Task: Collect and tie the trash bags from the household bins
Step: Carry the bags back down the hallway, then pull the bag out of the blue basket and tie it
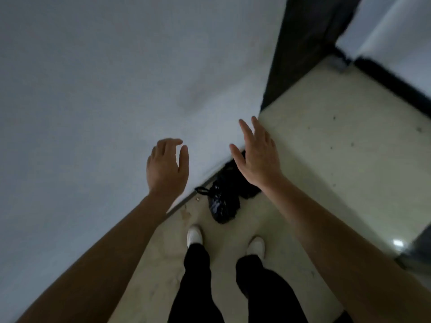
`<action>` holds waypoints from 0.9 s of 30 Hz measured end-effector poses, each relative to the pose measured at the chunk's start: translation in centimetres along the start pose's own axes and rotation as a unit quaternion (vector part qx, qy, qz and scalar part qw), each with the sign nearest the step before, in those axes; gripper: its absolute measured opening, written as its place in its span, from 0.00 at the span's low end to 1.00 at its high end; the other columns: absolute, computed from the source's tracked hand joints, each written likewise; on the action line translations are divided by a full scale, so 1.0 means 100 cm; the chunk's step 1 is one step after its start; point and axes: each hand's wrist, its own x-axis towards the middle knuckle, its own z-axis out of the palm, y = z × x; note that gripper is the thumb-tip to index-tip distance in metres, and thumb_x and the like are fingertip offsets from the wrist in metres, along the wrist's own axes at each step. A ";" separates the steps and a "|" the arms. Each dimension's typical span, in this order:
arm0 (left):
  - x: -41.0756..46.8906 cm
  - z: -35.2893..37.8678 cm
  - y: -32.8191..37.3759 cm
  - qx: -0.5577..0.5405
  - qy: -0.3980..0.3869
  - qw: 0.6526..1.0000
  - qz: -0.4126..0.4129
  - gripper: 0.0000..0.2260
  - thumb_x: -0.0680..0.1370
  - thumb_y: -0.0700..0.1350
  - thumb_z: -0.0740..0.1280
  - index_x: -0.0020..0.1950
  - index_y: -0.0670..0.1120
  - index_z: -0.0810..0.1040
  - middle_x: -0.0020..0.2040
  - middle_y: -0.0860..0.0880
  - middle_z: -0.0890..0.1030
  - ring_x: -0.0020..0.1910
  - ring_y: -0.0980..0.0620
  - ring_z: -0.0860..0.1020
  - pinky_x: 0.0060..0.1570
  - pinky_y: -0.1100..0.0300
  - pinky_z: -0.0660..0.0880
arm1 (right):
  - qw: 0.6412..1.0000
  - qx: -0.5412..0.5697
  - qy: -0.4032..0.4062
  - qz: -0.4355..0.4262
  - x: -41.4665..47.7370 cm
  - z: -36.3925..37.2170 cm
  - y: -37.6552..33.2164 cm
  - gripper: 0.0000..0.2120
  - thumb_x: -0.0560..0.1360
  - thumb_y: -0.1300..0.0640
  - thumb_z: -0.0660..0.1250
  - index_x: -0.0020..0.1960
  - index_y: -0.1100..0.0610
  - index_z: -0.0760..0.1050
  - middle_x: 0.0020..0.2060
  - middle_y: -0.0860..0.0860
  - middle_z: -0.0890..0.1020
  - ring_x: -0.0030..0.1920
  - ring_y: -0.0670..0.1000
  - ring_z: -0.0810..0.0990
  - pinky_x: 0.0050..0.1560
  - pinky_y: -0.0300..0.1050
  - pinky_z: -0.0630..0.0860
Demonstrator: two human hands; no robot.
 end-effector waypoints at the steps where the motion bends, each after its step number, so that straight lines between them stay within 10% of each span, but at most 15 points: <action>1: -0.005 -0.033 0.009 -0.008 0.028 0.999 -0.014 0.15 0.83 0.50 0.58 0.60 0.43 0.78 0.58 0.44 0.80 0.54 0.42 0.79 0.52 0.47 0.77 | 1.000 0.005 0.014 -0.026 0.004 -0.028 -0.020 0.31 0.81 0.40 0.56 0.79 0.52 0.56 0.78 0.61 0.60 0.74 0.63 0.64 0.70 0.58 0.66; 14: -0.242 -0.395 -0.082 0.166 0.316 0.927 -0.118 0.16 0.83 0.51 0.59 0.63 0.43 0.76 0.61 0.42 0.78 0.55 0.38 0.78 0.53 0.45 0.73 | 0.923 0.039 0.118 -0.365 -0.107 -0.157 -0.353 0.29 0.82 0.43 0.57 0.78 0.54 0.58 0.77 0.62 0.61 0.75 0.63 0.62 0.69 0.59 0.66; 27: -0.773 -0.648 -0.205 0.362 0.408 0.682 -0.487 0.27 0.82 0.59 0.54 0.75 0.45 0.62 0.77 0.37 0.62 0.72 0.33 0.64 0.64 0.33 0.66 | 0.726 0.157 -0.003 -0.669 -0.521 -0.089 -0.754 0.32 0.81 0.37 0.54 0.80 0.50 0.54 0.79 0.61 0.54 0.78 0.63 0.55 0.74 0.60 0.58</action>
